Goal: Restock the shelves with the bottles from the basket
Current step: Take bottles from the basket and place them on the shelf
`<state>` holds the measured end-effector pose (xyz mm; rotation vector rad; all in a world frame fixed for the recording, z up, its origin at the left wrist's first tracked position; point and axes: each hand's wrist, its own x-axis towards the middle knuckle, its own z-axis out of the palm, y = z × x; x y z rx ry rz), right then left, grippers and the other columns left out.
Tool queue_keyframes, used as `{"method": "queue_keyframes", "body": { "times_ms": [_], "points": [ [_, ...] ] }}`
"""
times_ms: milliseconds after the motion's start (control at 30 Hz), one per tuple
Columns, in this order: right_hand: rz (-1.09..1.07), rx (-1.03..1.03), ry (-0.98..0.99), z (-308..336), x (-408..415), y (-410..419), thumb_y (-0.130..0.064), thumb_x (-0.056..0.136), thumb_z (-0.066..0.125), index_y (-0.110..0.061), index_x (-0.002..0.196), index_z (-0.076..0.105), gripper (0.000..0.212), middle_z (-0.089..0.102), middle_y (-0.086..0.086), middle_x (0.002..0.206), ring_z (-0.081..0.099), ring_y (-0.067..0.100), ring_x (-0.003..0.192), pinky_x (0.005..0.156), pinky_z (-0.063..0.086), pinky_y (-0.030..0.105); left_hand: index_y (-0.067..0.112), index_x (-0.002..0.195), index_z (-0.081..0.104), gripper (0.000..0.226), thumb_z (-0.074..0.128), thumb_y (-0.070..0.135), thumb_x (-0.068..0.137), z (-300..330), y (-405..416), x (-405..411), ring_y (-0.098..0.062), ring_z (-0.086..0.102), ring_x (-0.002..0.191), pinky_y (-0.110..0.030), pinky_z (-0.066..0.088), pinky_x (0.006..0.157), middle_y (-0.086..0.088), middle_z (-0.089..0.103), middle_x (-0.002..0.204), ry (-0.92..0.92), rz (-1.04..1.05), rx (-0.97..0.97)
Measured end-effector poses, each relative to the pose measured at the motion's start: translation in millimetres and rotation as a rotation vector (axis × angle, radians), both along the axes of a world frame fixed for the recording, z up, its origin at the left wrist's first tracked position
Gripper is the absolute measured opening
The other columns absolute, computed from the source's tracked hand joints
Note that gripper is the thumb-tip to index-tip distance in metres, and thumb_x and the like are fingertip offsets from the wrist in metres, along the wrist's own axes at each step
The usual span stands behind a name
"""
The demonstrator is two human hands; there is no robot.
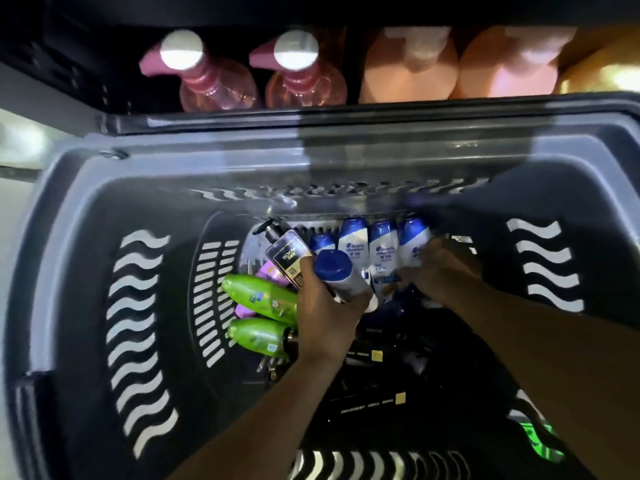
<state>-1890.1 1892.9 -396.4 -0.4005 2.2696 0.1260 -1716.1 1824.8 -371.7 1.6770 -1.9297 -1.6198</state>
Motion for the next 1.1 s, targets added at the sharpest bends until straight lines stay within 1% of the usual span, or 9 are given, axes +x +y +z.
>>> {"method": "queue_keyframes", "body": {
  "times_ms": [100,233,400,533,633,767,900,1033,1100],
  "points": [
    [0.070,-0.002,0.015,4,0,2,-0.055,0.071,0.083,-0.017,0.114,0.063,0.061,0.068,0.003,0.111,0.065,0.024,0.099,0.082,0.051,0.031,0.032,0.102,0.047,0.058,0.091,0.009,0.070,1,4,10,0.002,0.063,0.082,-0.011,0.049,0.069,0.012,0.066,0.092,0.014,0.036,0.036],
    [0.020,-0.114,0.044,25,4,12,-0.056,0.069,0.083,-0.015,0.122,0.055,0.072,0.068,0.005,0.108,0.065,0.025,0.097,0.082,0.054,0.033,0.036,0.100,0.046,0.062,0.091,0.006,0.069,7,1,19,0.014,0.059,0.083,-0.002,0.042,0.069,0.014,0.064,0.097,0.007,0.044,0.047],
    [0.188,-0.208,0.156,77,10,20,-0.061,0.073,0.076,-0.016,0.133,0.035,0.086,0.070,0.010,0.110,0.068,0.033,0.100,0.083,0.052,0.039,0.037,0.102,0.047,0.059,0.092,0.014,0.071,35,-2,26,0.004,0.067,0.081,-0.009,0.049,0.069,0.011,0.070,0.092,0.023,0.045,0.020],
    [0.261,-0.416,0.235,136,14,20,-0.066,0.071,0.074,-0.020,0.132,0.046,0.081,0.071,0.005,0.101,0.069,0.032,0.091,0.078,0.055,0.038,0.032,0.110,0.051,0.060,0.091,0.011,0.071,84,-10,20,0.004,0.067,0.077,-0.009,0.052,0.069,0.013,0.071,0.087,0.096,0.072,0.052],
    [0.209,-0.477,0.126,193,14,18,-0.069,0.071,0.072,-0.028,0.128,0.049,0.074,0.065,-0.005,0.110,0.064,0.021,0.100,0.088,0.052,0.036,0.024,0.116,0.057,0.063,0.094,0.010,0.067,127,-23,22,-0.004,0.070,0.082,-0.021,0.059,0.075,0.010,0.074,0.091,0.150,0.065,0.099],
    [0.083,-0.471,-0.077,277,9,17,-0.072,0.077,0.067,-0.030,0.115,0.039,0.063,0.060,-0.017,0.094,0.064,-0.001,0.074,0.078,0.050,0.031,0.015,0.107,0.061,0.054,0.095,0.015,0.065,209,-43,18,-0.004,0.068,0.077,-0.026,0.058,0.069,0.000,0.072,0.090,0.143,0.009,0.095],
    [0.028,-0.498,-0.206,356,13,24,-0.065,0.079,0.071,-0.028,0.112,0.037,0.060,0.070,-0.007,0.097,0.072,0.005,0.072,0.074,0.059,0.040,0.010,0.099,0.065,0.066,0.094,0.052,0.058,295,-53,26,-0.041,0.064,0.088,-0.058,0.057,0.080,-0.014,0.062,0.090,0.090,0.020,0.162],
    [-0.155,-0.631,-0.306,436,16,24,-0.058,0.077,0.078,-0.027,0.109,0.050,0.053,0.074,-0.004,0.097,0.071,0.003,0.071,0.059,0.061,0.032,0.021,0.112,0.072,0.049,0.089,0.041,0.071,384,-52,27,-0.025,0.071,0.102,-0.038,0.060,0.078,-0.002,0.077,0.102,0.145,0.041,0.307],
    [-0.266,-0.717,-0.361,476,19,23,-0.059,0.077,0.075,-0.025,0.111,0.057,0.052,0.075,-0.005,0.099,0.071,0.012,0.074,0.061,0.061,0.041,0.021,0.114,0.071,0.049,0.090,0.040,0.073,427,-50,26,-0.021,0.070,0.102,-0.035,0.058,0.085,-0.004,0.076,0.107,0.191,0.075,0.351]
  ]
}}
